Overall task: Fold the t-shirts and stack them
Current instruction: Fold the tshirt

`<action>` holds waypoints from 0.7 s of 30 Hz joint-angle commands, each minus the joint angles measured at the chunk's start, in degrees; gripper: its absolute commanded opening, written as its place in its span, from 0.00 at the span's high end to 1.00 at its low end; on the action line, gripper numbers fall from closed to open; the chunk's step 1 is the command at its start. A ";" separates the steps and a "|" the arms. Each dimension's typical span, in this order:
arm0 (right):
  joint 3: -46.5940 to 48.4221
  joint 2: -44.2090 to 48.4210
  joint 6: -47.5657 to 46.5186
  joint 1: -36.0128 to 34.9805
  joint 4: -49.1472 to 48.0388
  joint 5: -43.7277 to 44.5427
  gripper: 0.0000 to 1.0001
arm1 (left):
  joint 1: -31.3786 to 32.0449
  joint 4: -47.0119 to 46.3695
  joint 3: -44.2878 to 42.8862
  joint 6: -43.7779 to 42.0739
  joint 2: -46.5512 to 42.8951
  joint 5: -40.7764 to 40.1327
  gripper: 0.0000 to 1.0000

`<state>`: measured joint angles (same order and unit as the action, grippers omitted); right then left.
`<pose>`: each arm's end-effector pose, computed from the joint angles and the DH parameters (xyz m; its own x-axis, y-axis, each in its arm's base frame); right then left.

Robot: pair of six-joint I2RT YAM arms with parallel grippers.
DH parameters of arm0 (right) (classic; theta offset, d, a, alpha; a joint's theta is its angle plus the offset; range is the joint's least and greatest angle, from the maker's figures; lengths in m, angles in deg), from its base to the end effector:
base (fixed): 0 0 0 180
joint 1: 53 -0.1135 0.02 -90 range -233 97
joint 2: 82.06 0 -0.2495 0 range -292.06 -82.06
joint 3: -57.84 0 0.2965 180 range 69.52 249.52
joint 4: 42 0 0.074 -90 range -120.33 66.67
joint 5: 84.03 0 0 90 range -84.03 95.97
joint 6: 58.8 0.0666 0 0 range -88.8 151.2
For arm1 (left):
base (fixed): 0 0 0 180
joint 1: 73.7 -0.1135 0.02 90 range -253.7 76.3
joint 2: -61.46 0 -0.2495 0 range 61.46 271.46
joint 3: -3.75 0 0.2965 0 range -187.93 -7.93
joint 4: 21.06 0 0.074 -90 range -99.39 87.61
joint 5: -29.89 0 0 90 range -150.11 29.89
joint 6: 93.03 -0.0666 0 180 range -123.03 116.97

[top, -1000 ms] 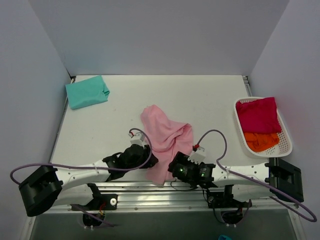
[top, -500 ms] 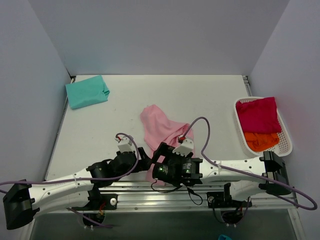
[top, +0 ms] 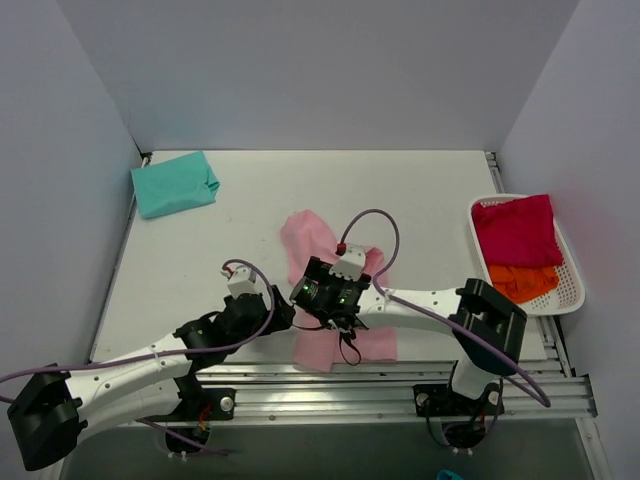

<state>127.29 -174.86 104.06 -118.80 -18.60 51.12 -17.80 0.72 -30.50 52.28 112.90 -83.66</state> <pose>0.2018 0.3339 0.1571 -0.5124 0.5039 -0.6954 0.1544 0.8506 0.5026 0.1637 -0.1944 0.1360 -0.6816 -0.3377 -0.6491 0.0430 0.8671 -0.4963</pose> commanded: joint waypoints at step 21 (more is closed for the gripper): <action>2.25 -9.69 -5.45 2.52 -5.22 -5.42 0.21 | -6.59 -11.06 4.11 -3.81 2.17 6.68 0.06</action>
<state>128.08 -186.73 99.47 -116.09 -25.51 44.39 -23.94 -5.84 -26.67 49.09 114.82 -77.54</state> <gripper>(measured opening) 0.794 0.942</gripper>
